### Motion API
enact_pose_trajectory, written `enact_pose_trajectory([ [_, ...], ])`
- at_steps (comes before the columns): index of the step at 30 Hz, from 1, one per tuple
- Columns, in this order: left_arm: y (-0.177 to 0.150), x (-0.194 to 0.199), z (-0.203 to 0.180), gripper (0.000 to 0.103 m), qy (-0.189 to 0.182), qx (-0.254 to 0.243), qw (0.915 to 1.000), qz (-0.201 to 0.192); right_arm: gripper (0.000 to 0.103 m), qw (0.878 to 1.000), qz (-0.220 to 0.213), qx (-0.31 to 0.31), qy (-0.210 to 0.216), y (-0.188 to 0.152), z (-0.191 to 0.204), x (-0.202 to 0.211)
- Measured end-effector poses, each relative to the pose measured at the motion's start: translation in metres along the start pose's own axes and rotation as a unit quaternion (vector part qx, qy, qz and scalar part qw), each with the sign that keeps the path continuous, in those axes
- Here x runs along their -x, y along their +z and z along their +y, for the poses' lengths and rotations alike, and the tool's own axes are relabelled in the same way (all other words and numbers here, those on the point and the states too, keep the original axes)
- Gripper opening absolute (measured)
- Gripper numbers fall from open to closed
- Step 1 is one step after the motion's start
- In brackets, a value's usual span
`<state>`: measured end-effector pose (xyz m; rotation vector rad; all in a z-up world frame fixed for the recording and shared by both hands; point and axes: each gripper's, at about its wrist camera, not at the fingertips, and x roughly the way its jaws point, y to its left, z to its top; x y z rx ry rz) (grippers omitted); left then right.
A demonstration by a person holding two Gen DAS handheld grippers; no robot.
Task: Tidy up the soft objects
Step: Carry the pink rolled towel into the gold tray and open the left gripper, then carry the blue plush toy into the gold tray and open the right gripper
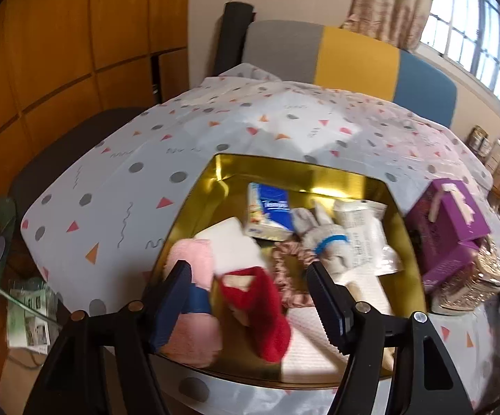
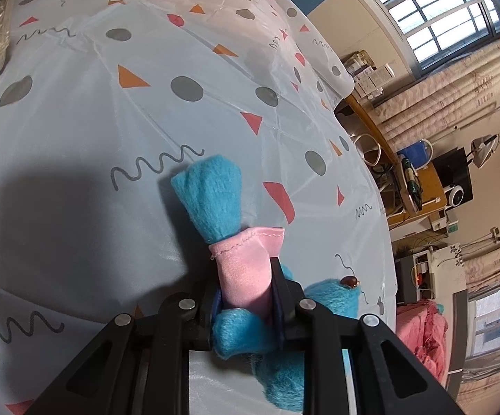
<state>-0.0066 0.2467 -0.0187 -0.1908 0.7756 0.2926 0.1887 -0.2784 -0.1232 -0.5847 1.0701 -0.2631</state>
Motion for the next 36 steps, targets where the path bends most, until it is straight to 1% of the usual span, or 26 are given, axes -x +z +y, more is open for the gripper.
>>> enact_pose_trajectory([
  [4, 0.001, 0.011, -0.016, 0.071, -0.009, -0.023, 0.9996, -0.014, 0.022, 0.999, 0.003, -0.033, 0.028, 0.002, -0.010, 0.001],
  [6, 0.001, 0.014, -0.022, 0.072, -0.013, -0.031, 0.9993, -0.017, 0.022, 0.998, -0.002, -0.049, 0.050, 0.003, -0.014, 0.004],
  [9, 0.000, 0.015, -0.029, 0.072, -0.020, -0.040, 0.9989, -0.016, 0.022, 0.996, -0.011, -0.056, 0.073, 0.004, -0.014, 0.008],
  [11, -0.001, 0.015, -0.034, 0.072, -0.023, -0.045, 0.9987, -0.013, 0.022, 0.995, -0.009, -0.059, 0.080, 0.005, -0.013, 0.009],
  [15, -0.005, 0.016, -0.042, 0.072, -0.031, -0.054, 0.9980, -0.011, 0.022, 0.990, -0.009, -0.083, 0.116, 0.005, -0.017, 0.013],
  [19, -0.009, 0.020, -0.049, 0.072, -0.040, -0.067, 0.9969, -0.014, 0.022, 0.980, -0.012, -0.125, 0.154, 0.007, -0.025, 0.021],
  [22, -0.011, 0.021, -0.052, 0.072, -0.048, -0.072, 0.9961, -0.014, 0.021, 0.965, -0.017, -0.175, 0.193, 0.012, -0.036, 0.029],
  [25, -0.012, 0.022, -0.054, 0.072, -0.056, -0.074, 0.9956, -0.012, 0.021, 0.957, -0.015, -0.197, 0.212, 0.017, -0.038, 0.033],
  [27, -0.013, 0.023, -0.055, 0.072, -0.058, -0.075, 0.9954, -0.014, 0.021, 0.947, -0.019, -0.214, 0.237, 0.021, -0.038, 0.040],
  [30, -0.014, 0.024, -0.055, 0.072, -0.066, -0.076, 0.9948, -0.014, 0.021, 0.945, -0.027, -0.219, 0.241, 0.027, -0.037, 0.048],
  [33, -0.015, 0.024, -0.056, 0.072, -0.069, -0.078, 0.9945, -0.012, 0.021, 0.938, -0.033, -0.231, 0.254, 0.030, -0.041, 0.054],
  [36, -0.017, 0.023, -0.056, 0.072, -0.071, -0.078, 0.9944, -0.011, 0.021, 0.937, -0.043, -0.234, 0.257, 0.033, -0.045, 0.064],
])
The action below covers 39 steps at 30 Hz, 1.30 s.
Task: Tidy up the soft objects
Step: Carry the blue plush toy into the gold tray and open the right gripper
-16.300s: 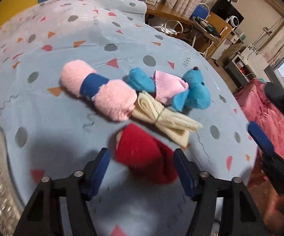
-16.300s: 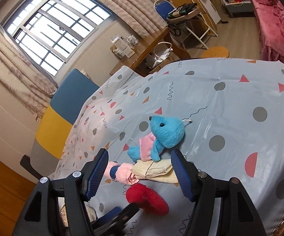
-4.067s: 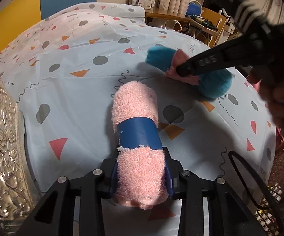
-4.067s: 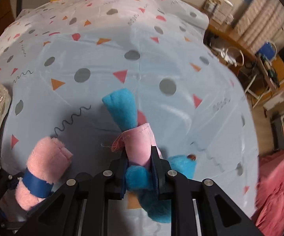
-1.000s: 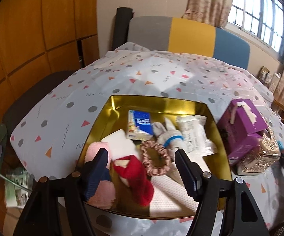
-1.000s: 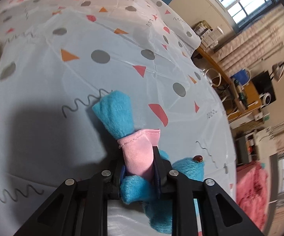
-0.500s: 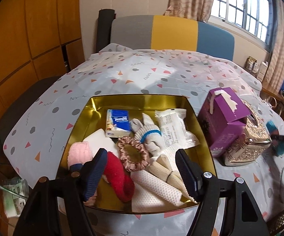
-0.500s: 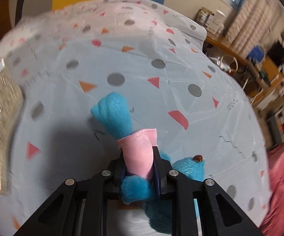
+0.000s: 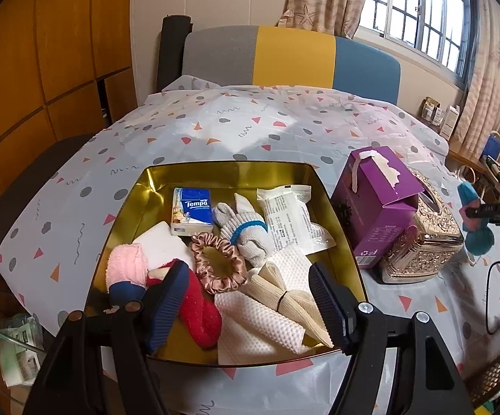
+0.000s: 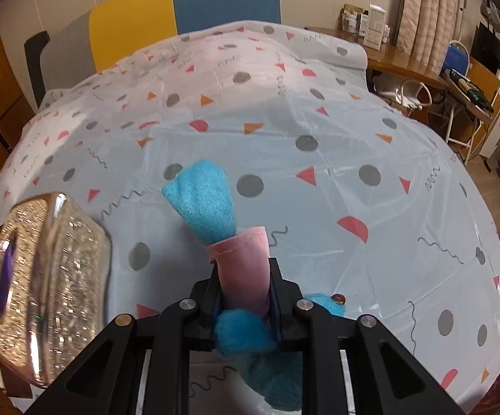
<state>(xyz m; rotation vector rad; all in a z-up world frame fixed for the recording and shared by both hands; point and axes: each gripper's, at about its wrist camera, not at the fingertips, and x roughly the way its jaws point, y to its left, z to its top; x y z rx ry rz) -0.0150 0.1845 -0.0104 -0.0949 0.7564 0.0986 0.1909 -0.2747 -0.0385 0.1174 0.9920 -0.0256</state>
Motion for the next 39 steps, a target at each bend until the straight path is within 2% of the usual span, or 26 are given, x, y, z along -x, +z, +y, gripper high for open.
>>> enact_pose_trajectory([
  [6, -0.002, 0.001, -0.003, 0.072, -0.006, -0.007, 1.0000, -0.003, 0.021, 0.999, -0.023, -0.008, 0.039, 0.015, 0.009, 0.020],
  [20, -0.007, 0.000, 0.000, 0.072, -0.012, -0.001, 0.9999, 0.001, 0.021, 0.993, -0.071, 0.036, 0.089, 0.044, 0.079, 0.057],
  [24, -0.009, -0.001, 0.002, 0.072, -0.012, 0.002, 0.9999, 0.003, 0.021, 0.989, -0.086, 0.043, 0.115, 0.051, 0.096, 0.073],
  [32, -0.010, 0.000, 0.010, 0.072, -0.006, 0.009, 0.9999, 0.002, 0.021, 0.974, -0.108, 0.079, 0.181, 0.060, 0.150, 0.106],
  [39, -0.010, 0.001, 0.030, 0.072, 0.015, 0.030, 0.9994, 0.001, 0.021, 0.953, -0.114, 0.123, 0.252, 0.056, 0.212, 0.132],
])
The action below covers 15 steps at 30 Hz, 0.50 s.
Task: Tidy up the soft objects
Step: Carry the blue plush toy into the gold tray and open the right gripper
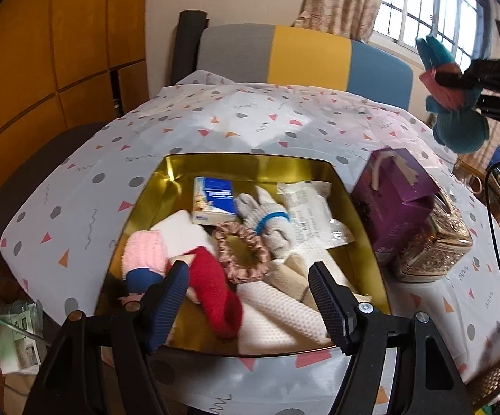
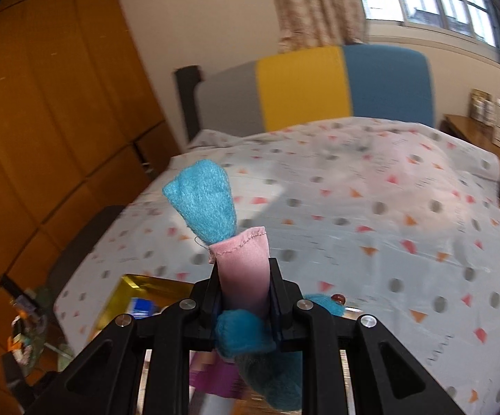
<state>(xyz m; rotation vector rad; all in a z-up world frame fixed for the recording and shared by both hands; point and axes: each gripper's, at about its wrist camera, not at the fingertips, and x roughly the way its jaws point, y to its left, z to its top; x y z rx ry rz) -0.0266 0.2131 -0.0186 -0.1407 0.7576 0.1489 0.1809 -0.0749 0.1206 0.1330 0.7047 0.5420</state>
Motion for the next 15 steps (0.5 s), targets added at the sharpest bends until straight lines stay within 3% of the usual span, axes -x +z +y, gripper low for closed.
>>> enact_pose_trajectory([
  [9, -0.006, 0.001, 0.034, 0.072, 0.037, 0.035, 0.9987, 0.004, 0.021, 0.993, 0.031, 0.052, 0.103, -0.018, 0.090, -0.025],
  [15, -0.010, 0.000, 0.052, 0.072, 0.050, 0.056, 0.9971, 0.008, 0.022, 0.978, 0.107, 0.047, 0.175, -0.066, 0.128, -0.059],
])
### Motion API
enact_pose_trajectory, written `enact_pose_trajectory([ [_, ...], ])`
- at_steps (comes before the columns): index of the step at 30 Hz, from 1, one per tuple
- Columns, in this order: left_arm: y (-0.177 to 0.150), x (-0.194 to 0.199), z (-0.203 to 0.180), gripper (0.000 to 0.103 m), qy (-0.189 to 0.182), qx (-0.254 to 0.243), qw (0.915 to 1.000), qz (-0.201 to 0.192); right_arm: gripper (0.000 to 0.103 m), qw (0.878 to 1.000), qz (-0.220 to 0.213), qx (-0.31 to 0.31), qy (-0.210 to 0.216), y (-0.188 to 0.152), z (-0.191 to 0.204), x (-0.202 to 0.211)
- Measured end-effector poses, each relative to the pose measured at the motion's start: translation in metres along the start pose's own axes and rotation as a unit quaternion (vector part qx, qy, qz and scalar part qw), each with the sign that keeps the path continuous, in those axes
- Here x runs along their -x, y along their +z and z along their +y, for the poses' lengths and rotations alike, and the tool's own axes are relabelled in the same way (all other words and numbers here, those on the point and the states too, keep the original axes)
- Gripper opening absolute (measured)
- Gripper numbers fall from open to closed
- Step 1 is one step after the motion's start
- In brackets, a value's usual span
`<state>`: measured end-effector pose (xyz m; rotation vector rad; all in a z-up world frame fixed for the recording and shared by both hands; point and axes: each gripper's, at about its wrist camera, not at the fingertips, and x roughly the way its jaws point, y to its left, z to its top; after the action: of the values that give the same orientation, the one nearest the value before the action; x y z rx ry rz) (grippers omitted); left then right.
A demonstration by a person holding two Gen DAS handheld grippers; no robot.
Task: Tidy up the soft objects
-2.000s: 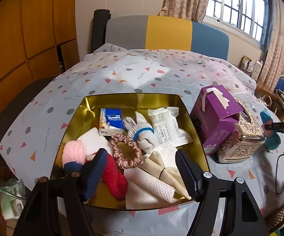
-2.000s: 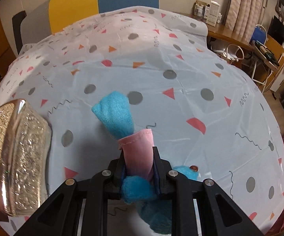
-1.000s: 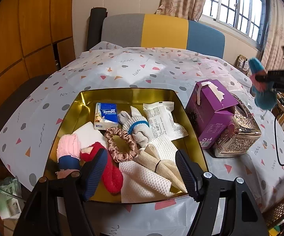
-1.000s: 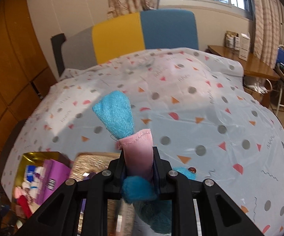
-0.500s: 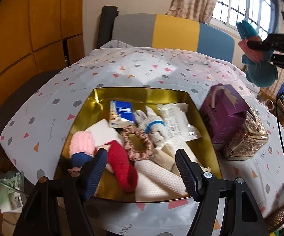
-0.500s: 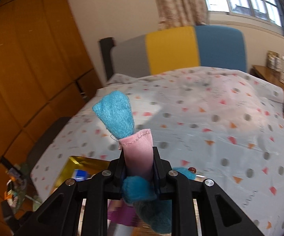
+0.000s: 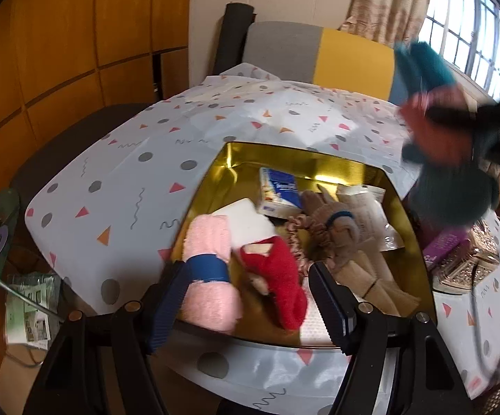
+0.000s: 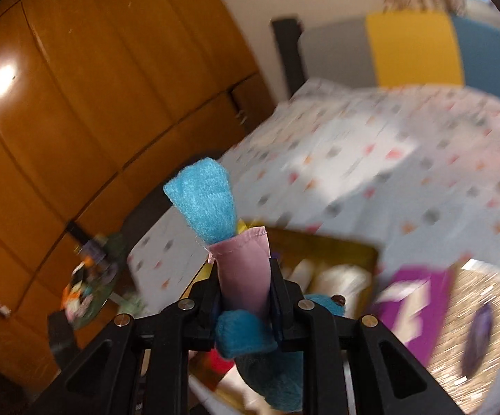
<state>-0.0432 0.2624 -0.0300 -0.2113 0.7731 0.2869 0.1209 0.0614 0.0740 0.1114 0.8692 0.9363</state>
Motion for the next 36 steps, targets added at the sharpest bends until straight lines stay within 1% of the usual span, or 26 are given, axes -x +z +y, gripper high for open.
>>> enact_pose_trajectory([
  [1, 0.000, -0.001, 0.002, 0.072, 0.001, 0.003, 1.0000, 0.000, 0.022, 1.000, 0.010, -0.002, 0.005, -0.005, 0.001, -0.007],
  [2, -0.001, -0.002, 0.004, 0.072, 0.002, 0.006, 1.0000, 0.001, 0.023, 0.999, 0.029, -0.006, 0.018, -0.014, 0.002, -0.018],
  [3, -0.001, -0.003, 0.005, 0.072, 0.003, 0.008, 1.0000, 0.003, 0.023, 0.998, 0.058, -0.011, 0.033, -0.024, 0.004, -0.032],
  [5, -0.002, -0.006, 0.007, 0.072, 0.002, 0.012, 0.9999, 0.005, 0.023, 0.995, 0.091, 0.006, 0.028, -0.039, 0.012, -0.052],
  [7, -0.003, -0.008, 0.006, 0.072, 0.001, 0.010, 0.9999, 0.006, 0.023, 0.993, 0.119, 0.023, 0.006, -0.050, 0.014, -0.073],
  [9, -0.003, -0.010, 0.004, 0.072, -0.001, 0.008, 0.9999, 0.007, 0.023, 0.989, 0.132, 0.052, -0.043, -0.056, 0.013, -0.090],
  [11, -0.003, -0.012, 0.002, 0.072, 0.000, 0.006, 1.0000, 0.008, 0.023, 0.985, 0.144, 0.057, -0.080, -0.059, 0.005, -0.109],
  [14, -0.001, -0.016, -0.001, 0.072, 0.000, 0.003, 1.0000, 0.006, 0.023, 0.977, 0.146, 0.079, -0.135, -0.061, -0.004, -0.125],
  [15, 0.001, -0.017, -0.003, 0.073, 0.001, 0.002, 1.0000, 0.005, 0.023, 0.976, 0.147, 0.080, -0.136, -0.061, -0.005, -0.130],
  [18, 0.003, -0.017, -0.006, 0.077, 0.003, 0.001, 1.0000, 0.003, 0.023, 0.968, 0.138, 0.117, -0.175, -0.062, -0.001, -0.134],
  [20, 0.003, -0.015, -0.007, 0.080, 0.006, 0.001, 1.0000, -0.001, 0.024, 0.967, 0.139, 0.119, -0.176, -0.061, 0.000, -0.136],
  [23, 0.004, -0.010, -0.007, 0.085, 0.015, 0.003, 0.9999, -0.009, 0.029, 0.971, 0.128, 0.114, -0.168, -0.061, -0.001, -0.132],
  [27, 0.005, -0.003, -0.007, 0.095, 0.024, 0.004, 0.9995, -0.019, 0.041, 0.976, 0.109, 0.100, -0.158, -0.059, 0.001, -0.124],
  [28, 0.006, -0.001, -0.007, 0.096, 0.025, 0.005, 0.9994, -0.022, 0.045, 0.977, 0.102, 0.100, -0.156, -0.059, 0.003, -0.120],
  [29, 0.006, 0.001, -0.006, 0.097, 0.025, 0.007, 0.9994, -0.025, 0.046, 0.978, 0.094, 0.101, -0.155, -0.060, 0.005, -0.116],
  [30, 0.006, 0.002, -0.006, 0.098, 0.026, 0.008, 0.9993, -0.026, 0.050, 0.979, 0.088, 0.104, -0.155, -0.061, 0.007, -0.114],
  [31, 0.007, 0.003, -0.006, 0.099, 0.028, 0.009, 0.9992, -0.027, 0.057, 0.978, 0.082, 0.106, -0.158, -0.061, 0.010, -0.111],
  [32, 0.006, 0.005, -0.006, 0.100, 0.030, 0.008, 0.9991, -0.029, 0.063, 0.978, 0.079, 0.108, -0.160, -0.062, 0.012, -0.109],
  [33, 0.006, 0.005, -0.007, 0.101, 0.032, 0.008, 0.9990, -0.030, 0.071, 0.977, 0.070, 0.114, -0.165, -0.063, 0.015, -0.104],
  [34, 0.006, 0.006, -0.007, 0.101, 0.035, 0.007, 0.9989, -0.031, 0.073, 0.976, 0.063, 0.118, -0.169, -0.064, 0.018, -0.100],
  [36, 0.006, 0.009, -0.008, 0.101, 0.040, 0.007, 0.9986, -0.033, 0.073, 0.975, 0.051, 0.124, -0.179, -0.065, 0.023, -0.093],
])
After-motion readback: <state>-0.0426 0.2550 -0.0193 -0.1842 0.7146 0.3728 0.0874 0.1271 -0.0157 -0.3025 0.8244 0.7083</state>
